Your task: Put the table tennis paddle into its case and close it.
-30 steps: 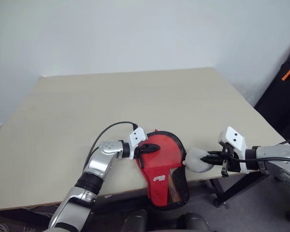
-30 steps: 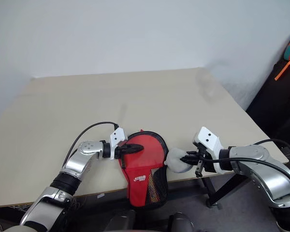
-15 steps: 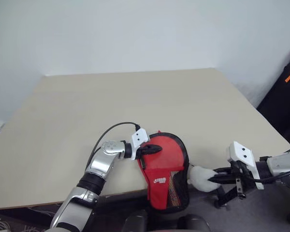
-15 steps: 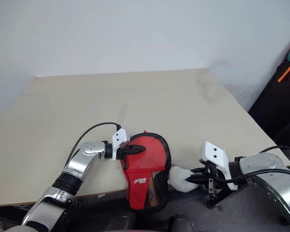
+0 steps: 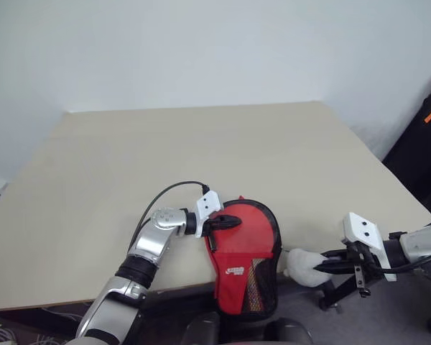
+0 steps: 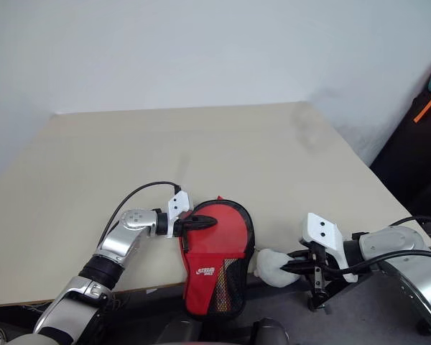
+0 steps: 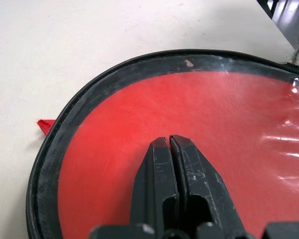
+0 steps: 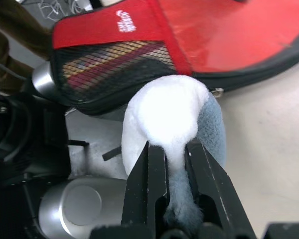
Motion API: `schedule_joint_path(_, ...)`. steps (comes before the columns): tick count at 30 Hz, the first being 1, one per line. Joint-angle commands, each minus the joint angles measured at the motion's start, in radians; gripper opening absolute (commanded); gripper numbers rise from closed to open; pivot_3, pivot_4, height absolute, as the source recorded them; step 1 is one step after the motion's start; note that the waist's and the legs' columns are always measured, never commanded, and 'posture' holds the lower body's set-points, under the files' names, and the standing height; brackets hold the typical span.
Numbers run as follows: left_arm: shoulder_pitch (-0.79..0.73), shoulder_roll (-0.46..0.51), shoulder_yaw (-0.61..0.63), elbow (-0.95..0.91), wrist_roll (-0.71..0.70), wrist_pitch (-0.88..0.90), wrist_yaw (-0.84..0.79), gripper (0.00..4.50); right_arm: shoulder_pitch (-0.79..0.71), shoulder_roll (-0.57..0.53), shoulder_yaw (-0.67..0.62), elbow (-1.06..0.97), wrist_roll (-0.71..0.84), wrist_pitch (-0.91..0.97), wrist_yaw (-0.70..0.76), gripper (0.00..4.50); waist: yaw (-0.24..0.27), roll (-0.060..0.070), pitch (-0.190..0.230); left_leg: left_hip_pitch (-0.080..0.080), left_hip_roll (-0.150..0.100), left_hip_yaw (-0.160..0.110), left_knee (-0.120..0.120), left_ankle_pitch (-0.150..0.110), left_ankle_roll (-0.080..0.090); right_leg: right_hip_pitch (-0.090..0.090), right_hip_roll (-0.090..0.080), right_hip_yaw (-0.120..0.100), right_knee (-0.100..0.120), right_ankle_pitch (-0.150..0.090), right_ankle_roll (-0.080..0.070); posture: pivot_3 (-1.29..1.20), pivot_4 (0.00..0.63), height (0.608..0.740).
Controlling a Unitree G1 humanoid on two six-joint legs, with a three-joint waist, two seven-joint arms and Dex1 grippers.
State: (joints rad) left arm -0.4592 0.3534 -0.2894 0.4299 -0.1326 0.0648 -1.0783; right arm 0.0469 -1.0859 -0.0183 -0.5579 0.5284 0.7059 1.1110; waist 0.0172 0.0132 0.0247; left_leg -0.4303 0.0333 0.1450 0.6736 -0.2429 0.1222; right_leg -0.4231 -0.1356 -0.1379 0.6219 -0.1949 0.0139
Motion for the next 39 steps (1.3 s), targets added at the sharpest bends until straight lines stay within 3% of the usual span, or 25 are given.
schedule_joint_path(1, 0.016, -0.005, -0.018, 0.004, -0.004, 0.030, -0.047, 0.00, -0.041, 0.006, 0.001, 0.032, -0.027, -0.011, -0.022, 0.01, 0.000, 0.000, 0.000, 0.000, 0.000, 0.000, 0.000, 0.000, 0.000, 0.000, -0.001, -0.002, 0.000, 0.000, 0.000, 0.00, 0.000, 0.715)
schedule_joint_path(13, 0.014, -0.068, -0.026, 0.051, 0.007, -0.017, -0.101, 0.00, -0.115, 0.093, 0.062, 0.085, -0.050, -0.005, -0.092, 0.01, 0.001, 0.000, 0.000, -0.001, -0.003, 0.000, 0.001, -0.002, 0.003, 0.001, -0.005, -0.009, 0.000, -0.002, 0.003, 0.00, 0.000, 0.715)
schedule_joint_path(29, 0.004, -0.046, -0.042, 0.087, 0.039, -0.051, -0.142, 0.00, 0.120, 0.048, -0.025, -0.154, 0.101, 0.033, -0.021, 0.01, 0.012, -0.001, 0.001, 0.000, -0.003, -0.003, 0.001, -0.003, 0.003, 0.002, -0.005, -0.011, -0.001, -0.002, 0.004, 0.00, 0.000, 0.715)
schedule_joint_path(39, -0.007, -0.023, -0.051, 0.080, 0.039, -0.040, -0.175, 0.00, 0.133, 0.024, 0.011, -0.108, 0.007, -0.042, -0.021, 0.01, 0.011, -0.001, 0.001, 0.000, -0.003, -0.004, 0.000, -0.006, 0.002, 0.002, -0.005, -0.012, -0.002, -0.004, 0.008, 0.00, 0.000, 0.715)
